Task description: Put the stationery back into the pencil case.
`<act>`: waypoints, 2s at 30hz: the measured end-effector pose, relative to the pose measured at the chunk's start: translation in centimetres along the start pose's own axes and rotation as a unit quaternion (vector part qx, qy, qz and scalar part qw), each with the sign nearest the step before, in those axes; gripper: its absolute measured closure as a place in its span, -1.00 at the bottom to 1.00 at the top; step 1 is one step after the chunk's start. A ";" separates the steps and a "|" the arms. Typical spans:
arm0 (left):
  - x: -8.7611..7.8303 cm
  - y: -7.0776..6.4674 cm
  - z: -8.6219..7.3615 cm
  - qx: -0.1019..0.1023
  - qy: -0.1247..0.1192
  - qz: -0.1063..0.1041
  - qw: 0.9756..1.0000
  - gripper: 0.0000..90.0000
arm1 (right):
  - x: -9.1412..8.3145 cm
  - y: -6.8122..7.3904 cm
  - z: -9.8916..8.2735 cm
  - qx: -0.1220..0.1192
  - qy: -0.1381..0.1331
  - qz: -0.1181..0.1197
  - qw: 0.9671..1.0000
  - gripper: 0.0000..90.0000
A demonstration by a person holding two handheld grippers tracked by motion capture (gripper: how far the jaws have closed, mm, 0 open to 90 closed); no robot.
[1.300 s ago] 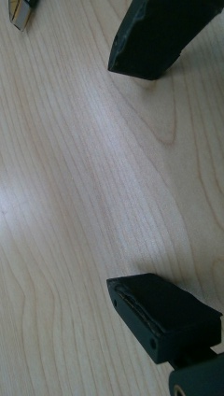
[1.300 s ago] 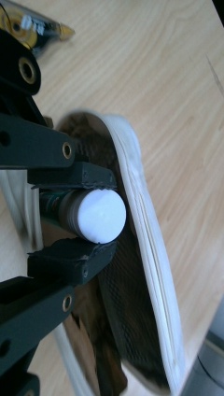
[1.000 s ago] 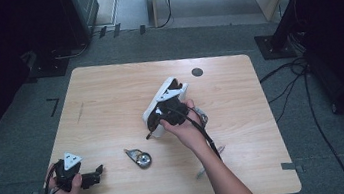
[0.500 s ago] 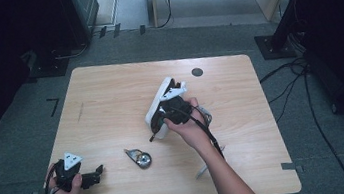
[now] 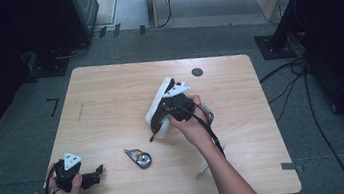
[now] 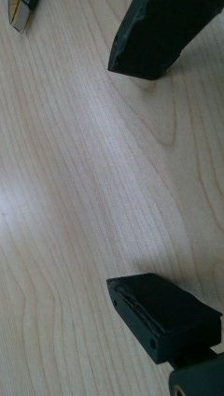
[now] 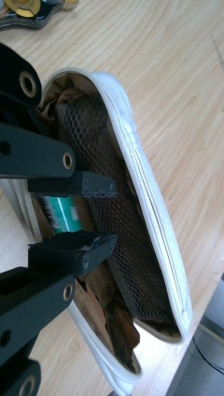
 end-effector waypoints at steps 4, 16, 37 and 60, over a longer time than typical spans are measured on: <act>0.0 0.0 0.0 0.000 0.000 0.000 1.000 -0.98 | -0.6 -0.1 0.4 0.001 -0.014 0.000 1.000 0.59; 0.0 0.0 0.0 0.000 0.000 0.000 1.000 -0.98 | -3.9 0.9 1.0 -0.005 -0.046 0.001 0.999 0.41; 0.0 0.0 0.0 -0.001 0.000 0.000 1.000 -0.98 | -7.9 0.2 -3.9 0.028 -0.061 -0.009 0.998 0.26; 0.0 0.0 0.0 0.000 0.000 0.000 1.000 -0.98 | -10.4 -2.0 -15.6 0.123 -0.029 -0.050 0.991 0.28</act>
Point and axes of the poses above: each handheld gripper's, and its own axes: x roughly forward along the jaws, z roughly out of its top, y roughly to its left, the point moved 9 cm from there along x, roughly forward along the jaws, and after that the axes turned 3 degrees about -x, right-handed, at the moved point
